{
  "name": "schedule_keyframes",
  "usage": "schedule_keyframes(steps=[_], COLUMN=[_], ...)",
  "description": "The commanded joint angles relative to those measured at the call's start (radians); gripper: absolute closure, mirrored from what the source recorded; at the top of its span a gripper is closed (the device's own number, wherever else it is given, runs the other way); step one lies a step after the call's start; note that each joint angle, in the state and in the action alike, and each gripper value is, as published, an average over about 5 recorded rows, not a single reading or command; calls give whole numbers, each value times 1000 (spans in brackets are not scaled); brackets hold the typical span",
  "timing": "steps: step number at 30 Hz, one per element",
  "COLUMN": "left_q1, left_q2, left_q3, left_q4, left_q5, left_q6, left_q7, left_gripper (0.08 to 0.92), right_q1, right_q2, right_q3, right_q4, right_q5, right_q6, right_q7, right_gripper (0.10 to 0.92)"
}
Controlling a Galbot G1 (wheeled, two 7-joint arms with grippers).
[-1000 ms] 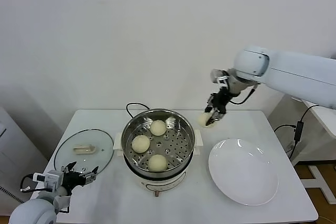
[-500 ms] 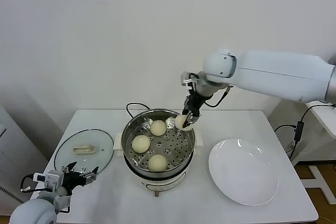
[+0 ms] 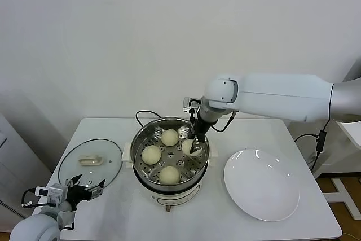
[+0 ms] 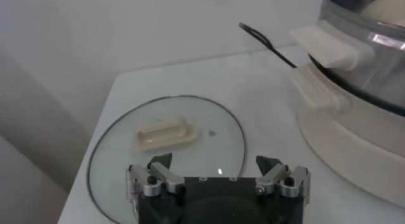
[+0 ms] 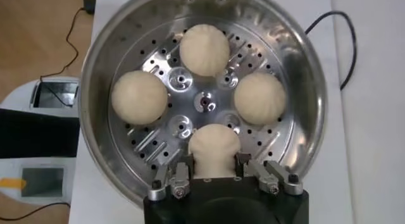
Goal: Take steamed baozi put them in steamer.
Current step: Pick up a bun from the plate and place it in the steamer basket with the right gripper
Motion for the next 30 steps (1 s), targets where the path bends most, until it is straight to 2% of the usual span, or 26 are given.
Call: schedule_keyframes(steps=[1, 8, 17, 22, 30], left_q1=[-1, -1, -1, -1, -8], left_q2=[1, 2, 0, -2, -7], left_q3=[0, -2, -5, -6, -24], left_q4=[4, 7, 9, 5, 3], left_q5=[-1, -4, -9, -9, -9], left_q6=[-1, -4, -5, -3, 1], left_q7=[0, 1, 1, 0, -6], left_gripper=[177, 177, 177, 177, 177], right_q1=[-78, -106, -65, -41, -305], right_q2=[13, 16, -26, -146, -409], right_q3=[7, 21, 91, 174, 561], right_q4=[6, -8, -6, 10, 14], right_q5=[-4, -11, 25, 60, 130], right_q6=[-29, -35, -31, -7, 107], right_q7=[71, 88, 48, 12, 155], right_gripper=[616, 579, 337, 223, 203])
